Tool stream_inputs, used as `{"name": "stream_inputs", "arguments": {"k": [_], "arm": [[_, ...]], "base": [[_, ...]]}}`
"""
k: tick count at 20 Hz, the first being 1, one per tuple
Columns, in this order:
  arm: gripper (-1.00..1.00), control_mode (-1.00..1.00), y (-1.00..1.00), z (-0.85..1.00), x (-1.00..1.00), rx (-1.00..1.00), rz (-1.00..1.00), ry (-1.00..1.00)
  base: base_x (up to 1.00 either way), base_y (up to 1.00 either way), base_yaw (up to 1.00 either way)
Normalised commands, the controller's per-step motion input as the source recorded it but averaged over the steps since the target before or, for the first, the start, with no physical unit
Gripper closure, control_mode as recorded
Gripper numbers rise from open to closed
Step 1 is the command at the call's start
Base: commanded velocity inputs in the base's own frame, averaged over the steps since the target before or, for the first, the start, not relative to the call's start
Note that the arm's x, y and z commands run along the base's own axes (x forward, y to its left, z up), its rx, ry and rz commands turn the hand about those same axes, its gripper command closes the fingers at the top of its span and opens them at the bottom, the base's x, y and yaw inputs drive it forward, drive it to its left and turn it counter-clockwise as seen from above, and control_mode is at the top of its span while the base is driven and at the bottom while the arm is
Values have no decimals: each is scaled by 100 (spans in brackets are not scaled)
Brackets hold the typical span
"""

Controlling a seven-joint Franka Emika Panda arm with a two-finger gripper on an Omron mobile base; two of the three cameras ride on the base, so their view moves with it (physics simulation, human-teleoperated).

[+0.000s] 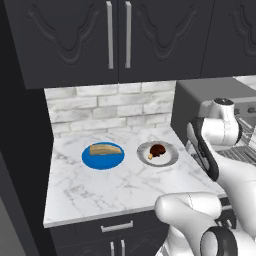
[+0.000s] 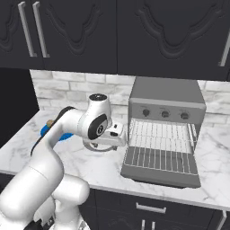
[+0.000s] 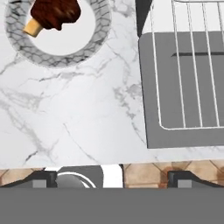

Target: Open the toaster oven door. Place the baguette on the bottom rack in the toaster oven and place the steak on the top rack.

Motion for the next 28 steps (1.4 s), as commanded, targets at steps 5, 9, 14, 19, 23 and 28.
{"name": "stream_inputs", "arguments": {"k": [5,9,14,19,23,28], "arm": [[-100,-100,64,9,6,-3,0,-6],[-100,-100,54,0,4,-2,-7,-5],[-100,-100,39,0,0,-5,-7,-6],[-100,-100,8,2,7,-4,-1,5],[-100,-100,2,12,8,0,0,19],[-100,-100,4,13,3,0,0,21]], "base": [[0,0,0],[0,0,0],[0,0,0],[0,0,0],[0,0,0],[0,0,0]]}}
